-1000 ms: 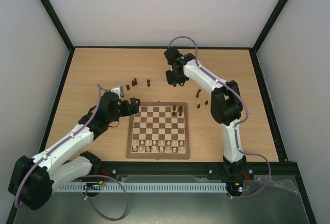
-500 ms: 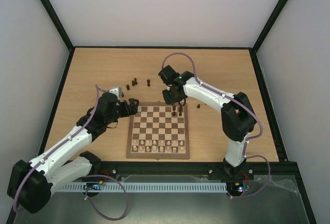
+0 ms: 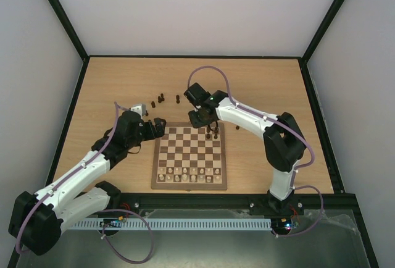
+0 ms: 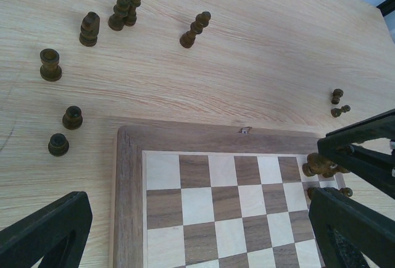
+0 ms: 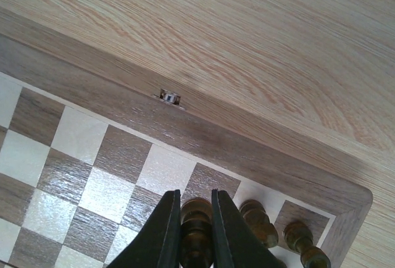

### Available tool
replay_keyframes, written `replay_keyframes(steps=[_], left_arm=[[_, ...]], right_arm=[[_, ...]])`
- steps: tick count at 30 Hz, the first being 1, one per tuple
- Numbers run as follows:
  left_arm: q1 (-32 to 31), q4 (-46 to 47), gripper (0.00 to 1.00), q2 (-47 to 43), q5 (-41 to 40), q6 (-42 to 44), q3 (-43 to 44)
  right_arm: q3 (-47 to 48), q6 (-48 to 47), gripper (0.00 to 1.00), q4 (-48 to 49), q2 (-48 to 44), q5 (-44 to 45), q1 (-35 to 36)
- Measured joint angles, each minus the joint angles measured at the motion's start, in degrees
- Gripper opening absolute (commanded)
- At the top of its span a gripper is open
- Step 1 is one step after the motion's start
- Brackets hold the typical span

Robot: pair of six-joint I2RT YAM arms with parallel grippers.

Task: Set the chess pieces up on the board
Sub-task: Place the chess piece on the chessboard.

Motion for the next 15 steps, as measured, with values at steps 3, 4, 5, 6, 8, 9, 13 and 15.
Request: replay_keyframes(steps=[3,4,5,6,8,9,13,15], left_arm=[[0.00,0.02,1.00,0.00,0.00,0.00,-0.02],[0.00,0.02,0.99,0.00,0.00,0.00,0.00],[0.00,0.02,1.00,0.00,0.00,0.00,0.00],[0.00,0.02,1.00,0.02,0.00,0.00,0.00],[0.00,0.02,1.00,0.02,0.00,0.00,0.00],[0.00,0.02,0.99,0.02,0.00,0.00,0.00],[0.00,0.04,1.00,0.15,0.00,0.00,0.00],[0.00,0.04,1.00,0.33,0.00,0.00,-0.02]], right_arm=[[-0.59,0.00,0.05,1.20,0.63,0.04,0.17],[-0.70,0.00,0.06,1.53,0.92,0.04,0.20],[-0.81,0.00,0.06,1.81,1.18,0.07,0.24],[-0.85,0.00,0.06,1.99,1.46,0.07,0.26],[-0.87,0.00,0.06,2.29,2.03,0.11,0.33],[-0.90,0.00,0.06,2.38,2.25,0.20,0.33],[-1.25,0.00,0.06,2.84,2.73,0.66,0.35],[-1.60,0.02,0.06,3.10,2.91,0.90,0.35]])
